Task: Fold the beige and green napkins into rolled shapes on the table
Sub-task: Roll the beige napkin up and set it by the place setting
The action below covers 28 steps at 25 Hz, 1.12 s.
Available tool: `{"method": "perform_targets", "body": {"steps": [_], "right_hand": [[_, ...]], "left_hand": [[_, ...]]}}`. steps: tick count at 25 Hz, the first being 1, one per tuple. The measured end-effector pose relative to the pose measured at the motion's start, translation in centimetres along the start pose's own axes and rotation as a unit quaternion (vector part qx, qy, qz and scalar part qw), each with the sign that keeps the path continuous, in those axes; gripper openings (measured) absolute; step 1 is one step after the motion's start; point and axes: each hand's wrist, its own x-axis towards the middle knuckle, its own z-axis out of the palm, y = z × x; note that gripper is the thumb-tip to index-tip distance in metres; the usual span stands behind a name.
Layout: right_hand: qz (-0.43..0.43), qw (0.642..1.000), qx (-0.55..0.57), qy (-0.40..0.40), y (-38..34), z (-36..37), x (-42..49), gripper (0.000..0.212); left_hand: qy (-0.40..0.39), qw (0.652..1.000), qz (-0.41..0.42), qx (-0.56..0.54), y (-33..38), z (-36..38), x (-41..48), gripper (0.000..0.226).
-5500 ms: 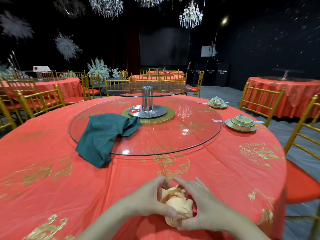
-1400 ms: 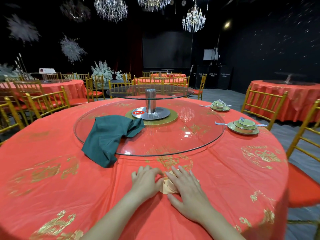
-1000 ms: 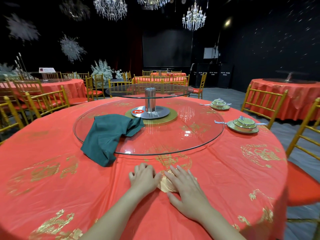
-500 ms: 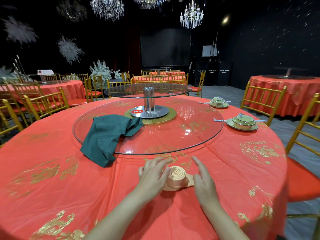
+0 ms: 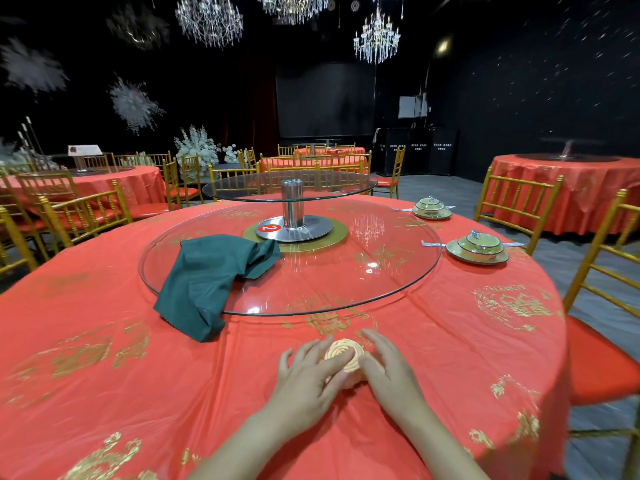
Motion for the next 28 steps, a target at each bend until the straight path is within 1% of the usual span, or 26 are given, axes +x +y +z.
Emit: {"method": "perform_targets", "body": {"steps": [1,2,4,6,8,9,10,11,13,15,18,19,21,22,25,28], "right_hand": [[-0.015,1.000,-0.018,-0.020,0.2,0.2,0.0,0.064],[-0.010,1.000,-0.014,-0.023,0.3,0.2,0.1,0.059],[0.029,0.998,0.047,0.013,0.5,0.0,0.4,0.036],[0.078,0.992,0.084,0.044,0.7,-0.4,1.2,0.028],[0.123,0.990,0.066,0.019,0.8,-1.1,2.7,0.028],[0.146,0.989,0.029,-0.012,0.5,-1.5,3.6,0.030],[0.168,0.984,-0.018,-0.051,0.2,-2.0,4.5,0.033],[0.188,0.975,-0.064,-0.094,-0.4,-2.6,5.3,0.038],[0.230,0.946,-0.143,-0.176,-2.1,-3.6,6.5,0.050],[0.251,0.922,-0.173,-0.239,-2.9,-4.1,7.3,0.053],[0.238,0.917,-0.153,-0.281,-2.7,-4.0,7.6,0.053],[0.227,0.918,-0.141,-0.292,-2.5,-4.0,7.5,0.049],[0.201,0.919,-0.108,-0.323,-2.2,-4.1,7.3,0.032],[0.190,0.917,-0.086,-0.341,-2.0,-4.1,7.2,0.029],[0.163,0.913,-0.032,-0.372,-1.7,-4.0,6.6,0.043],[0.156,0.916,0.026,-0.369,-1.5,-3.7,6.2,0.041]], "left_hand": [[-0.014,1.000,0.003,-0.012,0.0,-0.1,-0.2,0.041],[-0.020,1.000,0.009,-0.023,0.0,-0.3,-0.4,0.043],[0.011,0.998,0.010,-0.059,-0.2,-0.9,-0.2,0.050],[0.053,0.989,-0.041,-0.130,-0.8,-1.4,0.7,0.058],[0.059,0.965,-0.123,-0.222,-1.6,-2.1,2.0,0.062],[0.048,0.954,-0.152,-0.255,-1.8,-2.6,2.7,0.060],[0.021,0.948,-0.170,-0.269,-1.9,-3.1,3.5,0.056],[-0.028,0.947,-0.183,-0.262,-1.8,-3.8,4.2,0.052],[-0.154,0.940,-0.210,-0.218,-1.1,-5.0,5.7,0.051],[-0.248,0.925,-0.222,-0.186,-0.6,-5.8,7.1,0.045],[-0.303,0.911,-0.205,-0.189,-0.3,-5.9,8.1,0.029],[-0.312,0.908,-0.197,-0.201,-0.2,-5.9,8.0,0.026],[-0.326,0.896,-0.183,-0.239,-0.2,-5.8,7.6,0.022],[-0.328,0.891,-0.176,-0.261,-0.2,-5.6,7.4,0.020],[-0.311,0.889,-0.143,-0.304,-0.4,-5.2,6.9,0.020],[-0.287,0.884,-0.116,-0.350,-0.3,-5.1,6.6,0.020]]}}
